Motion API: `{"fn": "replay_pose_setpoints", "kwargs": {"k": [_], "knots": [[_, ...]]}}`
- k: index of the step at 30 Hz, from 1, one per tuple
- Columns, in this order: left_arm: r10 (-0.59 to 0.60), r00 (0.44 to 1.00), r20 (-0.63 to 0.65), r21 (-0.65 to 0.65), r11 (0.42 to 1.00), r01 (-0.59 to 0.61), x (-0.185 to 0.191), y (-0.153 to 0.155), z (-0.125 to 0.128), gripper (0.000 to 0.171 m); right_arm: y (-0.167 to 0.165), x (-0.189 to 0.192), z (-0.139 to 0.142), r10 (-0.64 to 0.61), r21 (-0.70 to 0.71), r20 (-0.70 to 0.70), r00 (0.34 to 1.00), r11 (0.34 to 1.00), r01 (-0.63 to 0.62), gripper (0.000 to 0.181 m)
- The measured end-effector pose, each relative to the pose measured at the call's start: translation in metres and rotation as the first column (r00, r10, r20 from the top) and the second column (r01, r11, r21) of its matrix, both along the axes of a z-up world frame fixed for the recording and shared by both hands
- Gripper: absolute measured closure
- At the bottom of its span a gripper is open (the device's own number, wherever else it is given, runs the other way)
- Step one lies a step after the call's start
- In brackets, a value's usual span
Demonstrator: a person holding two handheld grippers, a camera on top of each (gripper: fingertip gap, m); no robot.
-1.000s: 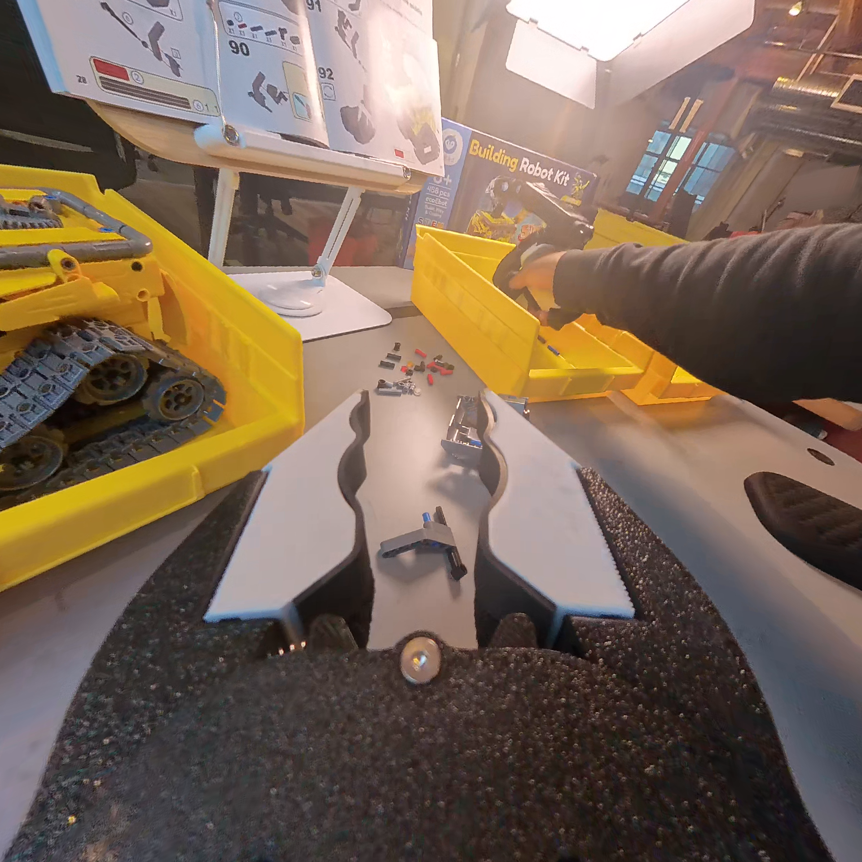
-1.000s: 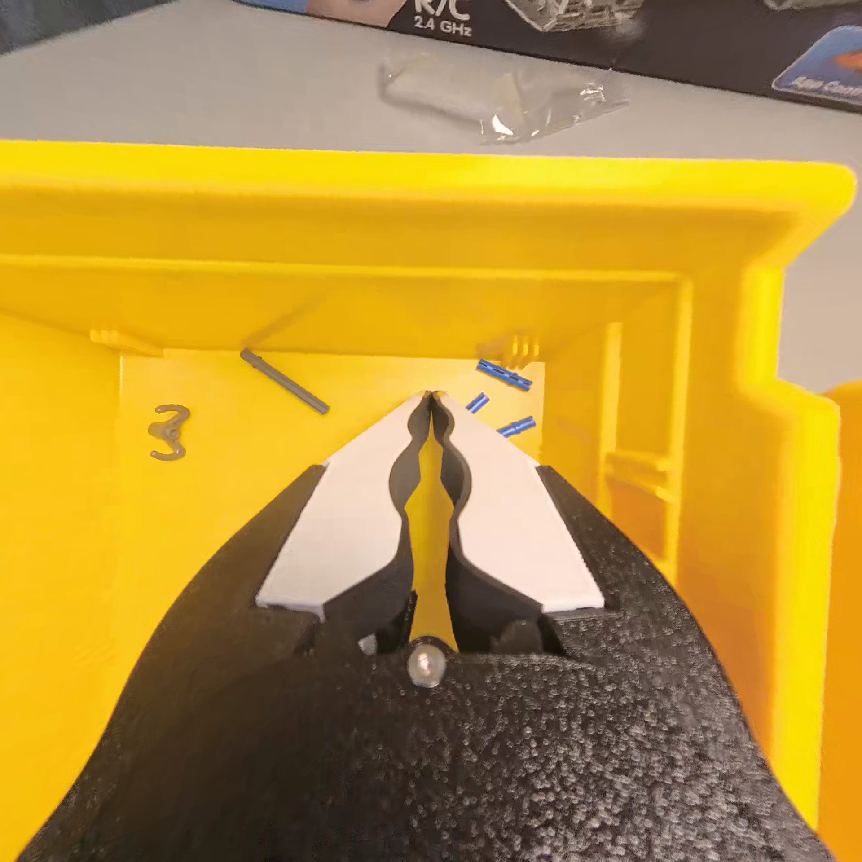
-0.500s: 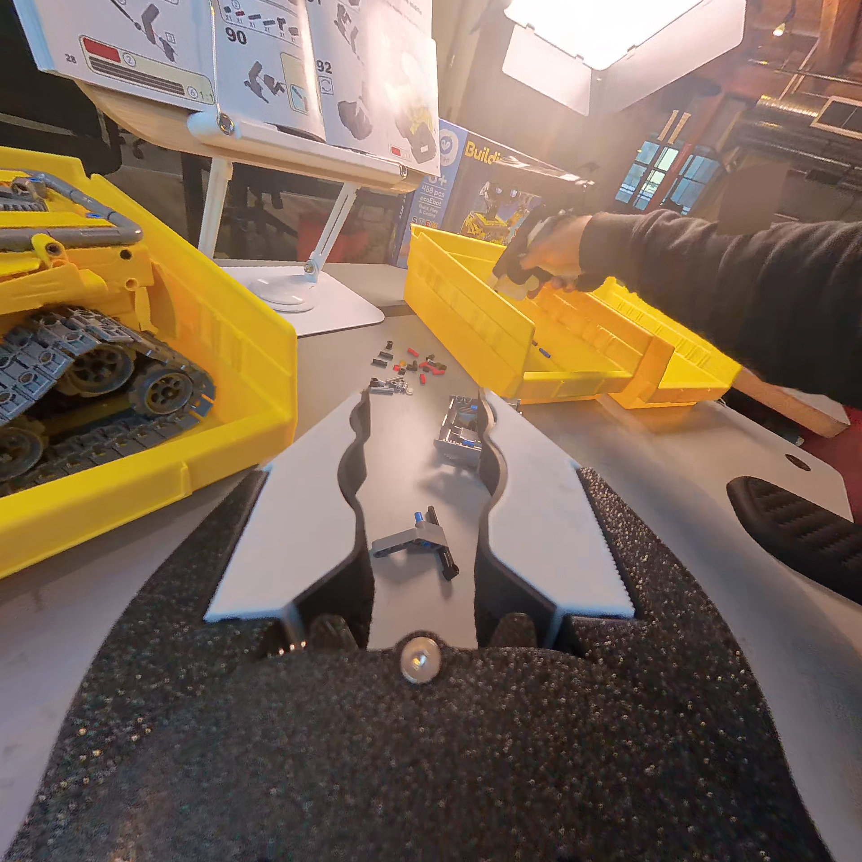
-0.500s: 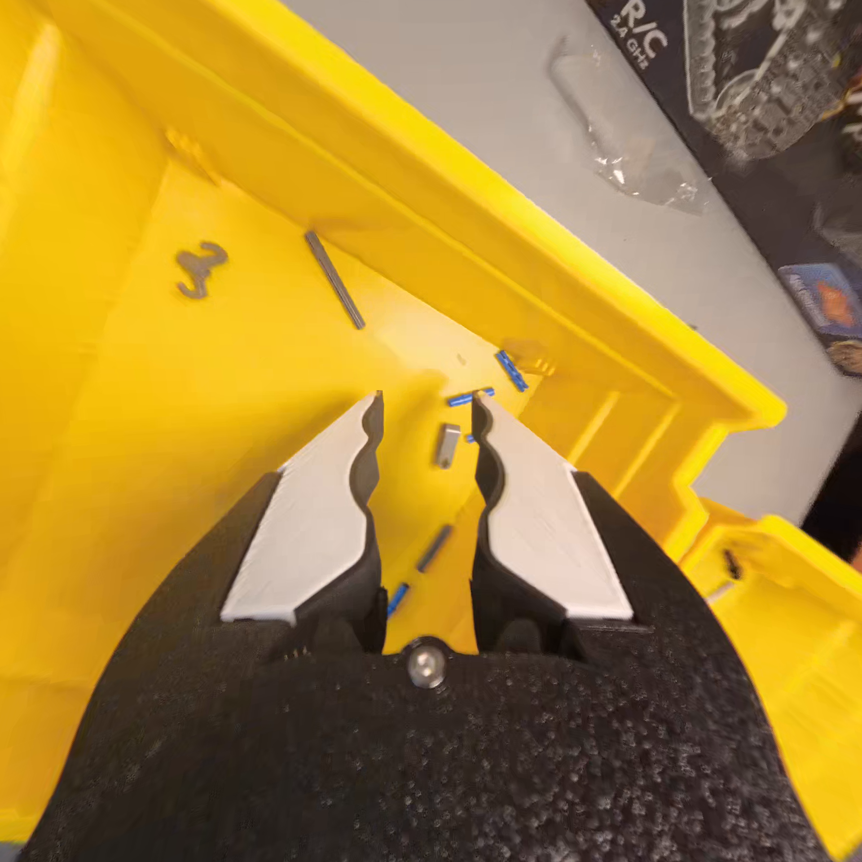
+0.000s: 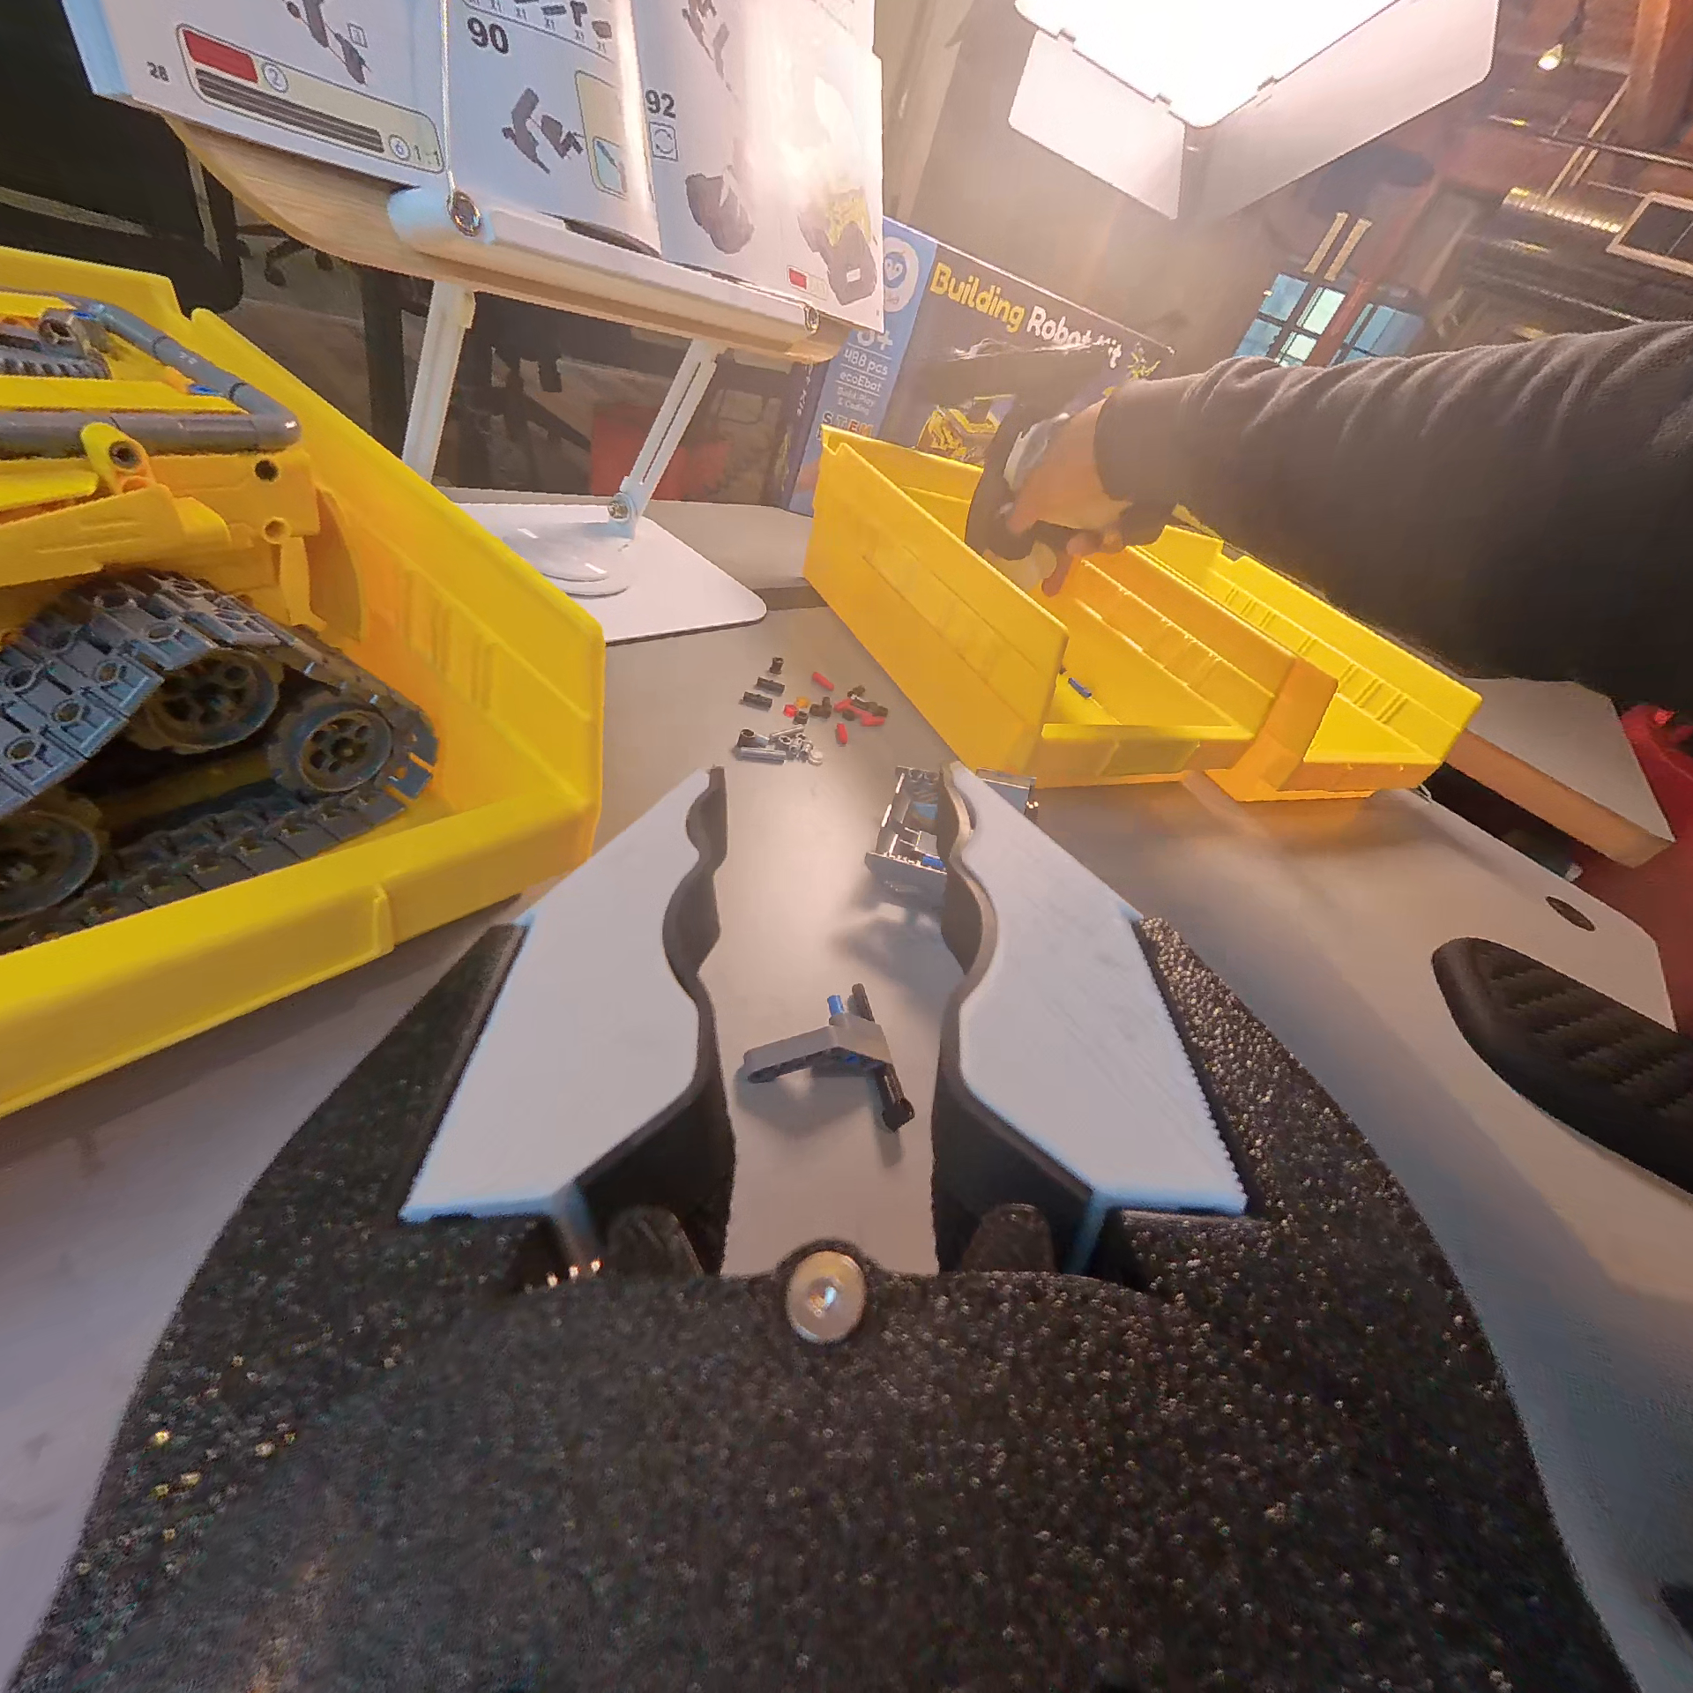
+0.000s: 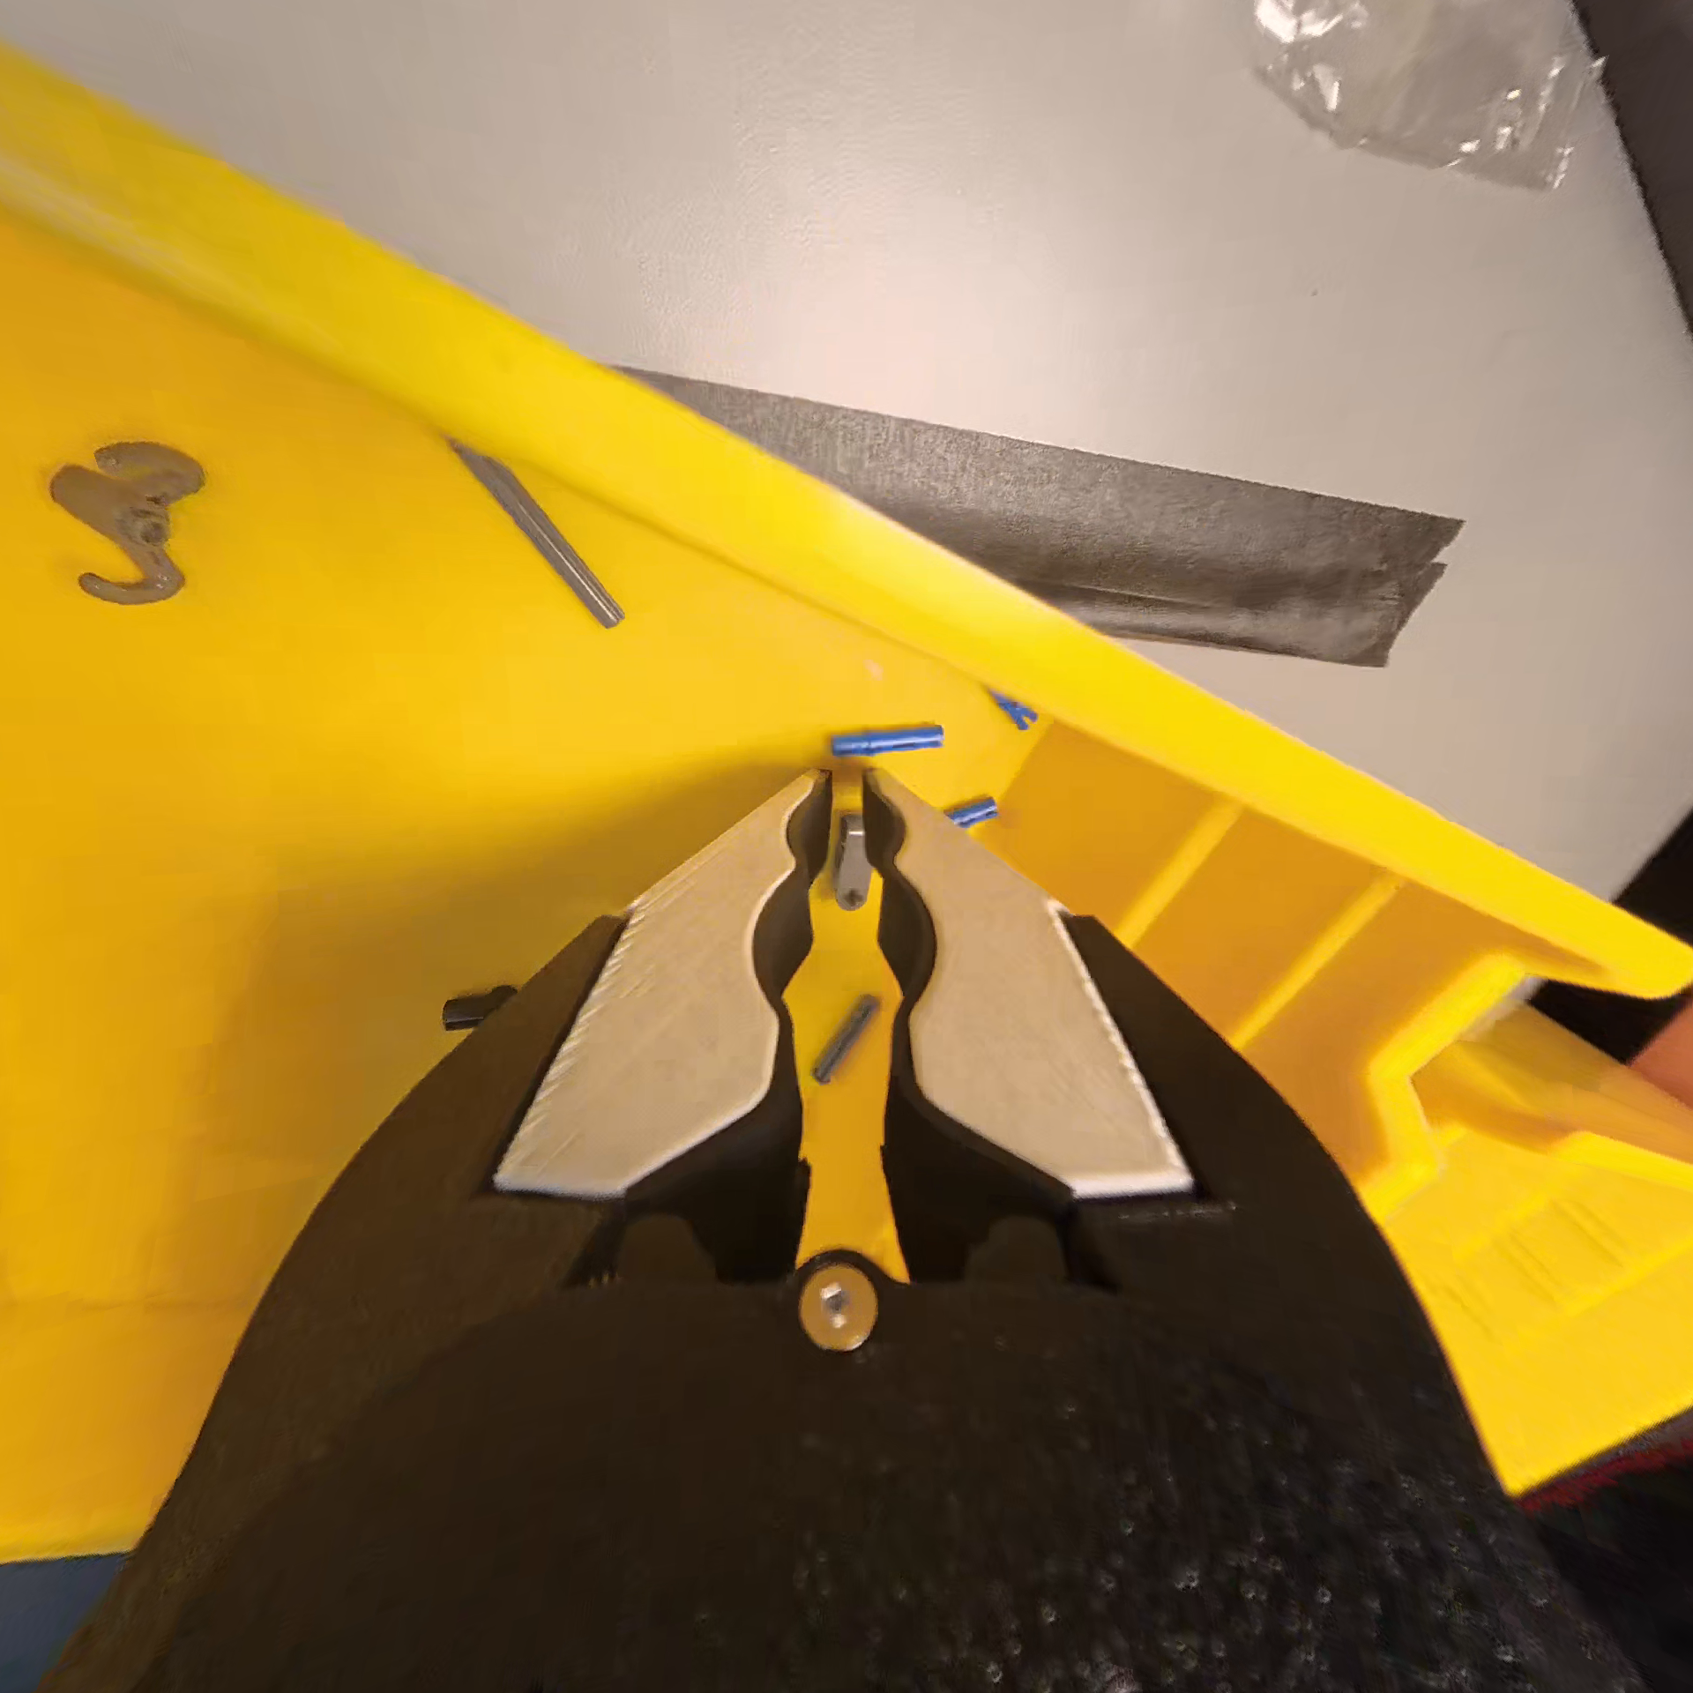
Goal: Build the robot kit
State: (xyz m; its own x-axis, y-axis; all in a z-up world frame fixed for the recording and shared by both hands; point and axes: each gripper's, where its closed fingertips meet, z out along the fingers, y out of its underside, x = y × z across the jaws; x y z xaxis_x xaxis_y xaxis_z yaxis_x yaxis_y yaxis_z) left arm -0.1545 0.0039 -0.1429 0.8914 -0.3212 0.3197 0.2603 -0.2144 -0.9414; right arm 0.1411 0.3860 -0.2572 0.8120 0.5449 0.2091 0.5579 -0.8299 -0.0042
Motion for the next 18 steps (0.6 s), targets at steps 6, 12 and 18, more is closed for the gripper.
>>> {"fn": "replay_pose_setpoints", "kwargs": {"k": [6,12,18], "knots": [[0.003,1.0,0.01,0.01,1.0,-0.003,-0.001,-0.001,0.003,0.126,-0.003,-0.012,-0.001,0.028,0.009,-0.137,0.99,1.0,-0.027,0.181],[-0.009,1.0,0.006,-0.009,1.0,0.009,0.003,0.001,-0.002,0.126,0.018,-0.007,0.016,0.07,0.166,-0.074,0.995,0.984,-0.057,0.168],[0.0,1.0,0.005,-0.01,1.0,0.0,-0.001,0.001,-0.003,0.126,0.012,-0.014,0.001,0.043,0.114,-0.102,0.994,0.993,-0.031,0.164]]}}
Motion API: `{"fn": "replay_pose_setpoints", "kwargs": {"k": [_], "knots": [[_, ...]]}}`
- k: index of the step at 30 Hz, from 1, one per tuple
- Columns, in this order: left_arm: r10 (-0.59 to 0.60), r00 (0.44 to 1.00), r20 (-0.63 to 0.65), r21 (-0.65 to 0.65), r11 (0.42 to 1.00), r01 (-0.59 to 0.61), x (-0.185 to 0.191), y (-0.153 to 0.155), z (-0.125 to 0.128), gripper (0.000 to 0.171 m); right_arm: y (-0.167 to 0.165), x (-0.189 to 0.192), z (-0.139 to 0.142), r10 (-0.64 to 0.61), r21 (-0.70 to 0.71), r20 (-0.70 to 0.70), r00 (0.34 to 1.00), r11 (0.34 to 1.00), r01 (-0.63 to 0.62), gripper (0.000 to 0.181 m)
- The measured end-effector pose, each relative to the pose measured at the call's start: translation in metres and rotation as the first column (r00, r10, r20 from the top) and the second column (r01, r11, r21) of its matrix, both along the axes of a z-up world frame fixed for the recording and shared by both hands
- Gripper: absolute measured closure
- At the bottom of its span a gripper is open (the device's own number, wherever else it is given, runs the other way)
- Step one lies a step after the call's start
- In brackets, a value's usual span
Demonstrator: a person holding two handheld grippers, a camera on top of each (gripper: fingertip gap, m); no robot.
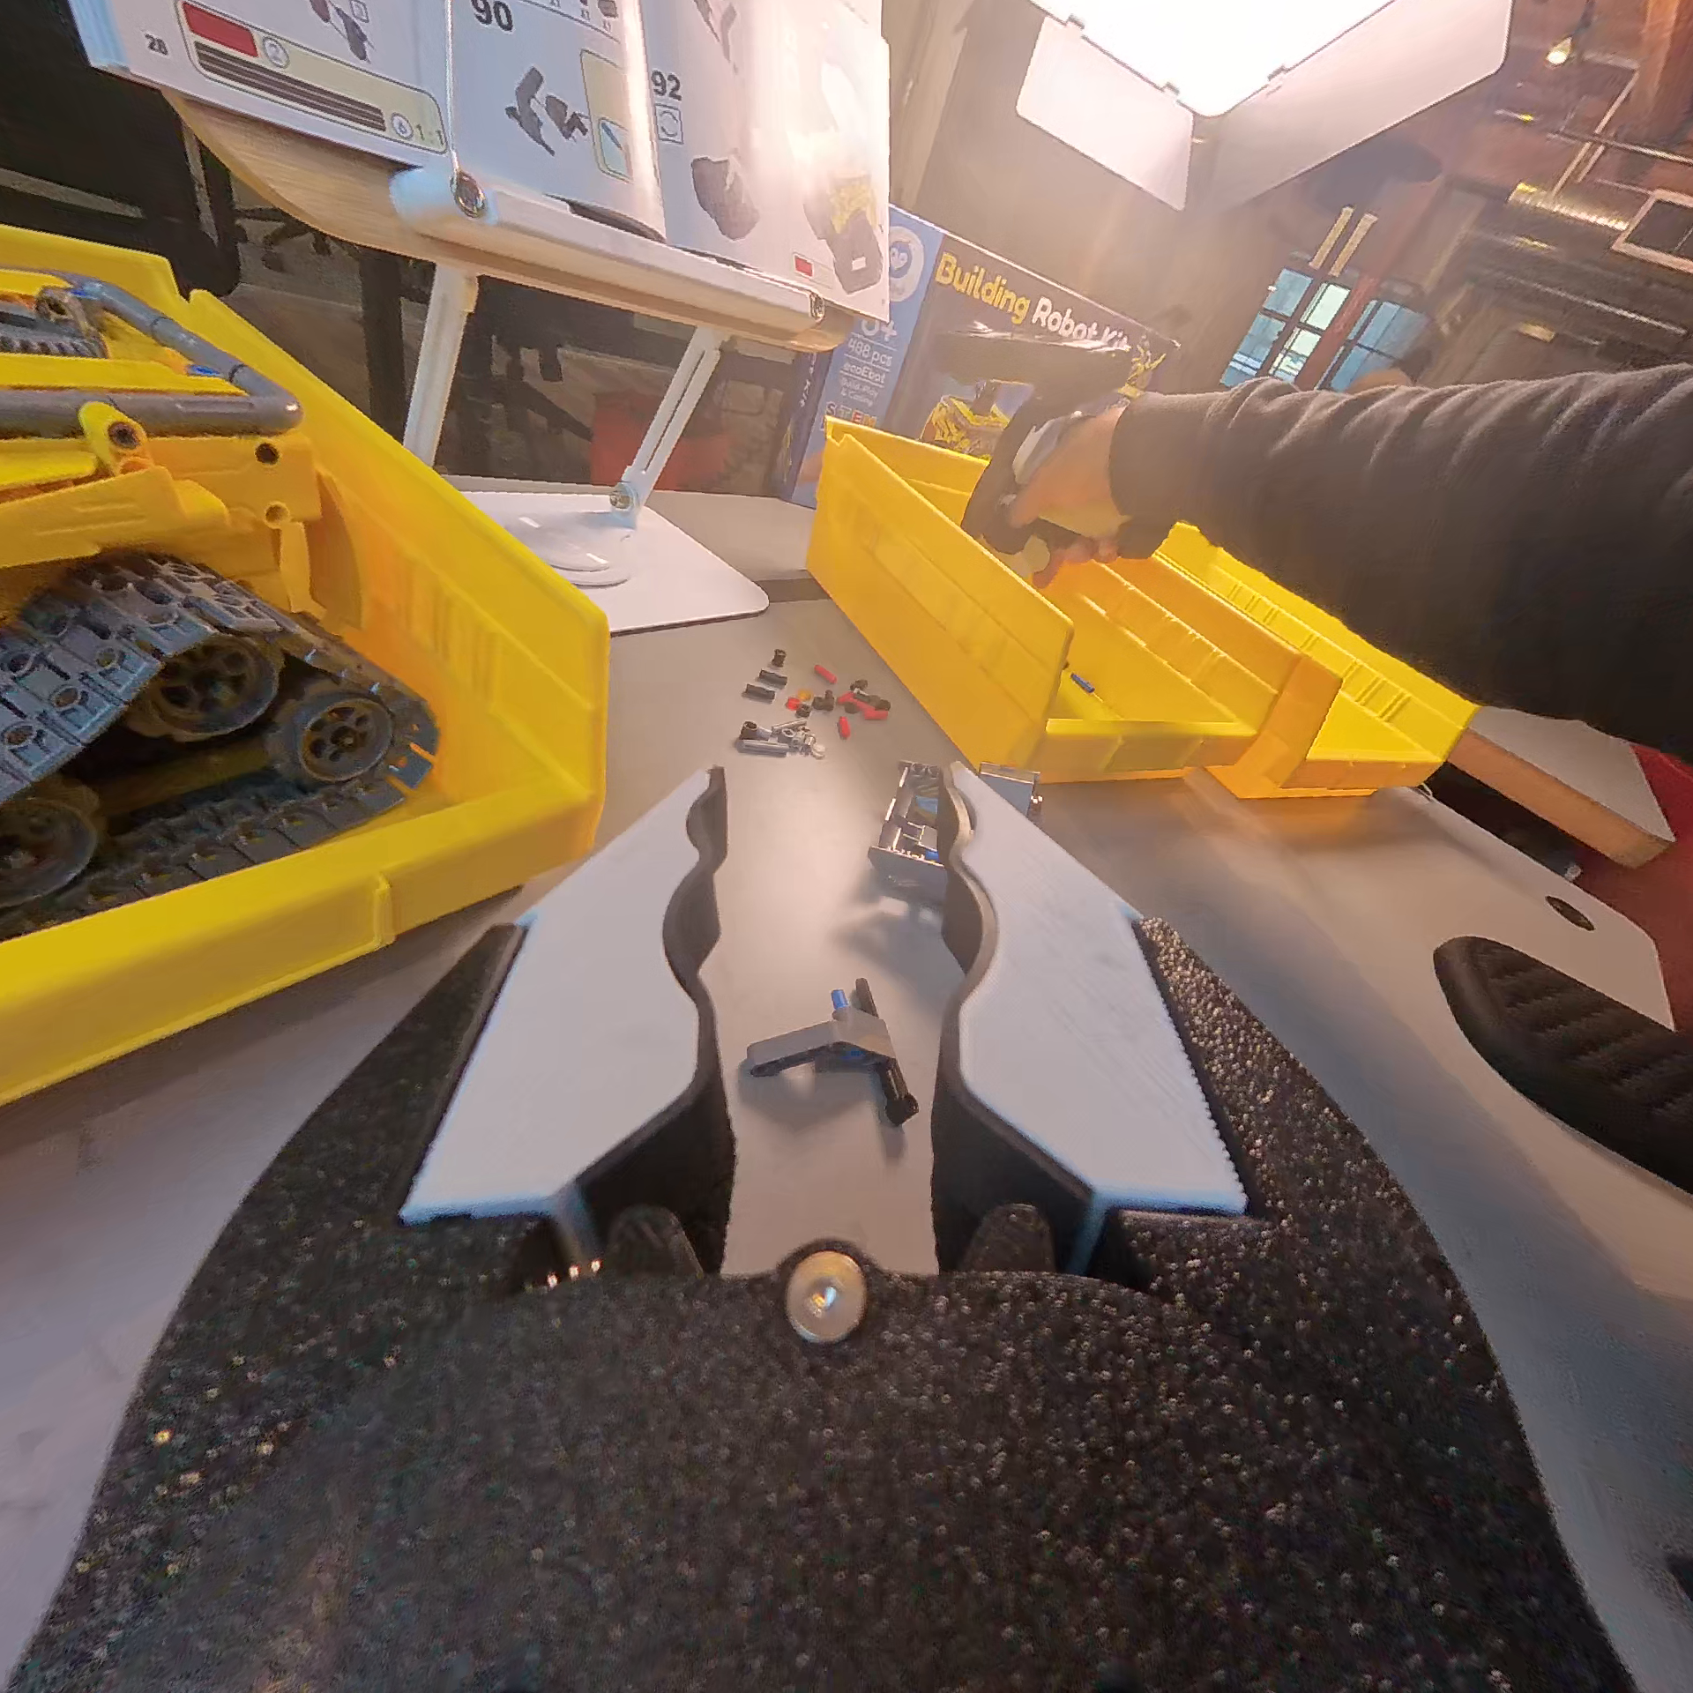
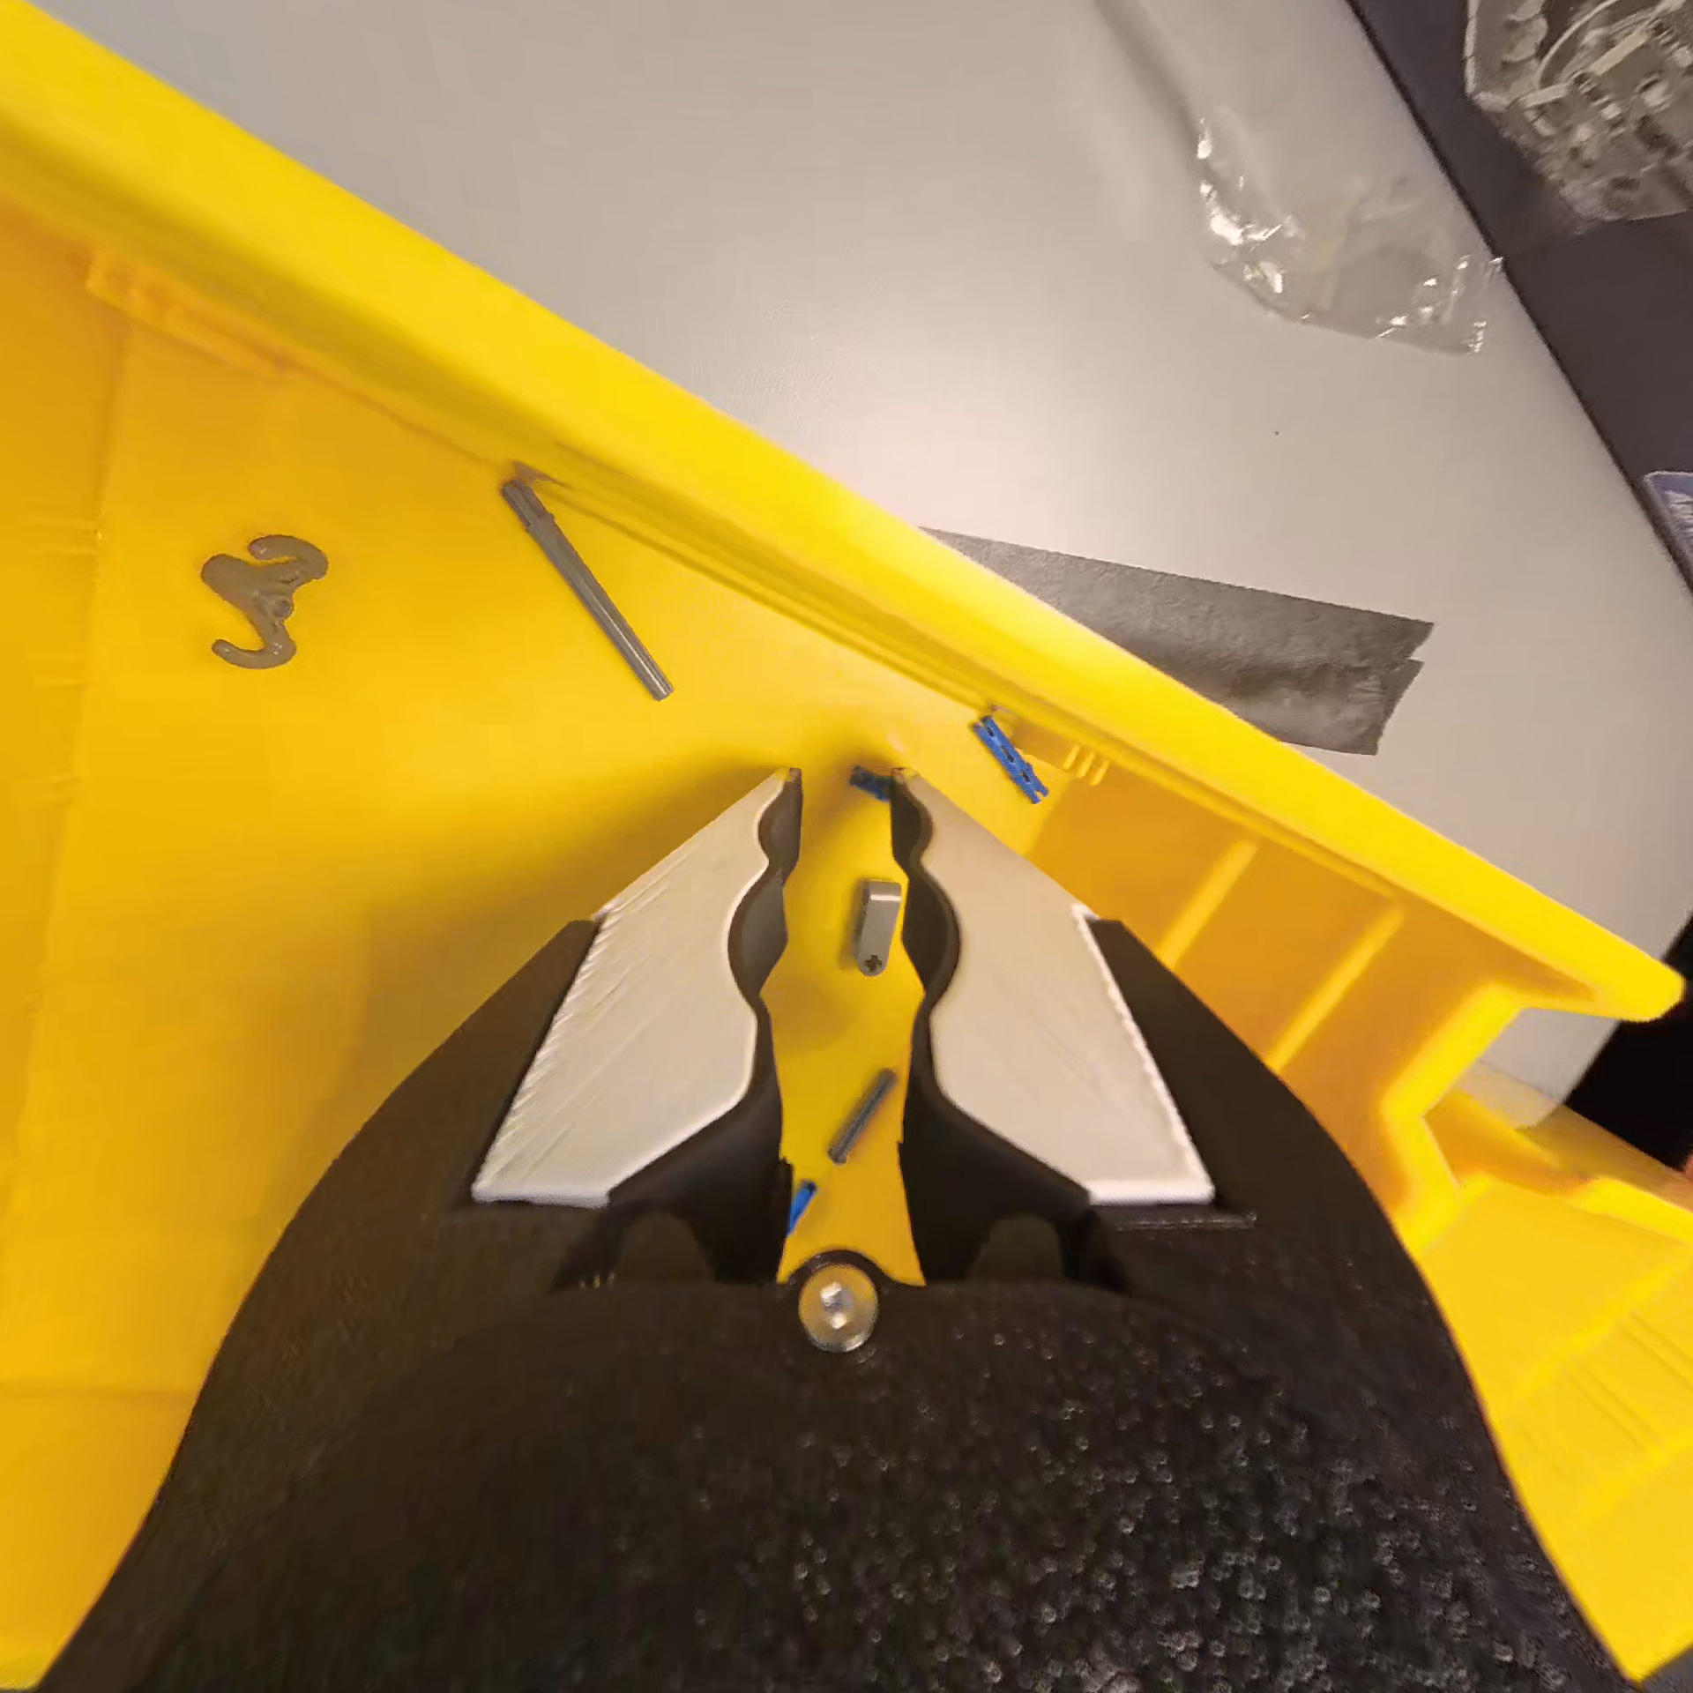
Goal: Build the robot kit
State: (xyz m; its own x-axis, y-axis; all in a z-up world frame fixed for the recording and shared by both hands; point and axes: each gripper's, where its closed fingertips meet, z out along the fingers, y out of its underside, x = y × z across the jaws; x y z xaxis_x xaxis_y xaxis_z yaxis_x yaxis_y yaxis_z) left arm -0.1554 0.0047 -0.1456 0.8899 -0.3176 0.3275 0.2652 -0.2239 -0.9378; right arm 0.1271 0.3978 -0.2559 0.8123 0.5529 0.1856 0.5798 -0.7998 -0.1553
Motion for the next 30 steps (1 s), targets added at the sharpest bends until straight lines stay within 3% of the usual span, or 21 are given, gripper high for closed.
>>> {"fn": "replay_pose_setpoints", "kwargs": {"k": [5,8,14,18,30], "knots": [[-0.006,1.0,0.011,0.002,1.0,0.006,0.0,0.0,0.001,0.126,-0.008,-0.005,-0.002,-0.042,-0.05,-0.097,0.994,0.998,0.037,0.18],[-0.007,1.0,0.009,0.003,1.0,0.007,0.001,-0.001,0.002,0.126,-0.013,-0.007,-0.002,-0.038,-0.072,-0.125,0.991,0.997,0.029,0.181],[-0.012,1.0,0.015,0.0,1.0,0.012,0.002,-0.001,0.001,0.126,-0.009,-0.002,0.013,-0.03,-0.009,-0.076,0.997,1.0,0.03,0.155],[-0.017,1.0,0.01,0.008,1.0,0.016,0.004,-0.002,0.004,0.126,-0.015,0.002,0.003,-0.06,-0.027,-0.039,0.997,0.998,0.059,0.147],[-0.012,1.0,0.028,0.029,1.0,0.011,0.0,-0.004,0.012,0.126,-0.008,-0.01,-0.002,-0.185,-0.04,-0.233,0.955,0.983,0.181,0.17]]}}
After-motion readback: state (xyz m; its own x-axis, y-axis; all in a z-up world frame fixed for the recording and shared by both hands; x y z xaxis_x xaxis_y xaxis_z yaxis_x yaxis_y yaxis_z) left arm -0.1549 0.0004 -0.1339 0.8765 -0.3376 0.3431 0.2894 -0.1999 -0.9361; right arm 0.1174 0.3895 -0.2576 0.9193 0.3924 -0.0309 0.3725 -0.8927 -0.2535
